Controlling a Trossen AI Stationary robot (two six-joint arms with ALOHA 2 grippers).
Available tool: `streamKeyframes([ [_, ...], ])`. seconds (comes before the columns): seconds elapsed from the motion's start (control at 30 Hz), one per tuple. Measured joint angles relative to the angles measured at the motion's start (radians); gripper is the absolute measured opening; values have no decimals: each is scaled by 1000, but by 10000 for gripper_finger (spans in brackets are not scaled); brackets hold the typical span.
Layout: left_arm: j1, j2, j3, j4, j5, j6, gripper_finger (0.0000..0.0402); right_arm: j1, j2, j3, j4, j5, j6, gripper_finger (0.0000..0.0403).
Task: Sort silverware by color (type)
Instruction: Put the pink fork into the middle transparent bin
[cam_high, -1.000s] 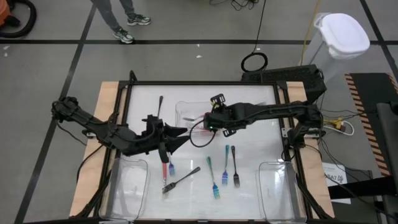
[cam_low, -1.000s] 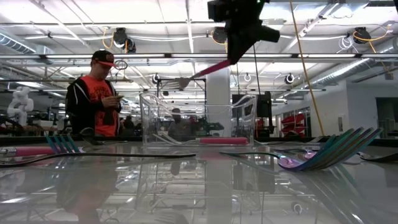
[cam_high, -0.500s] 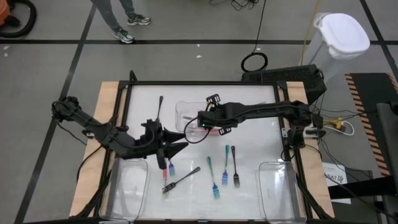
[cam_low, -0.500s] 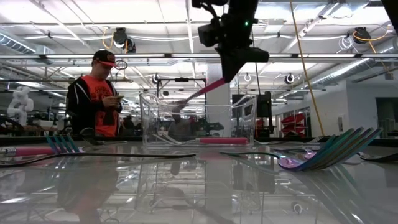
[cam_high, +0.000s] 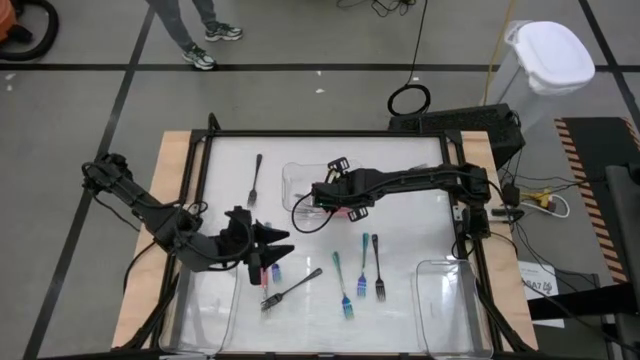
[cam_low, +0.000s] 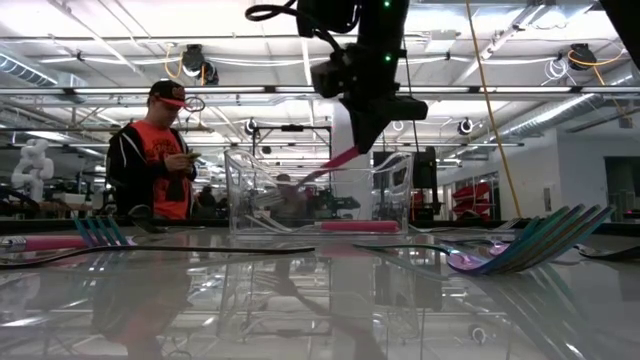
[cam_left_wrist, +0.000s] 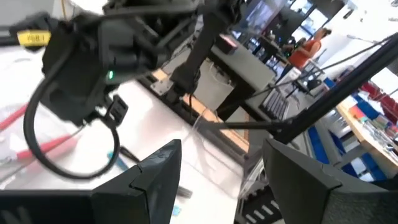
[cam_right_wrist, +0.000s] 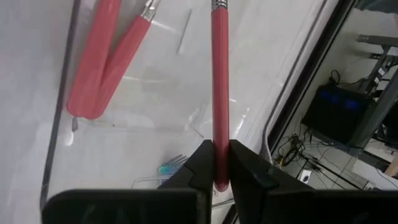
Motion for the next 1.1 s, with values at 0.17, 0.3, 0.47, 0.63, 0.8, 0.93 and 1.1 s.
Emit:
streamKeyframes([
  [0.17, -13, 0, 0, -37, 0, -21, 226, -13, 0, 0, 21, 0, 1, 31],
  [0.3, -13, 0, 0, -38, 0, -21, 226, -24, 0, 0, 20, -31, -2, 33],
  [0.47, -13, 0, 0, -41, 0, -21, 226, -32, 0, 0, 29, -90, -3, 33],
  [0.63, -13, 0, 0, -41, 0, -20, 226, -33, 0, 0, 44, -104, 6, 33],
  [0.8, -13, 0, 0, -44, 0, -20, 226, -37, 0, -9, 82, -104, 3, 33],
  [0.93, -13, 0, 0, -47, 0, -19, 226, -39, 16, -16, 85, -104, 2, 34],
  [1.1, -13, 0, 0, -49, 0, -19, 226, -39, 46, -17, 79, -104, -12, 34],
])
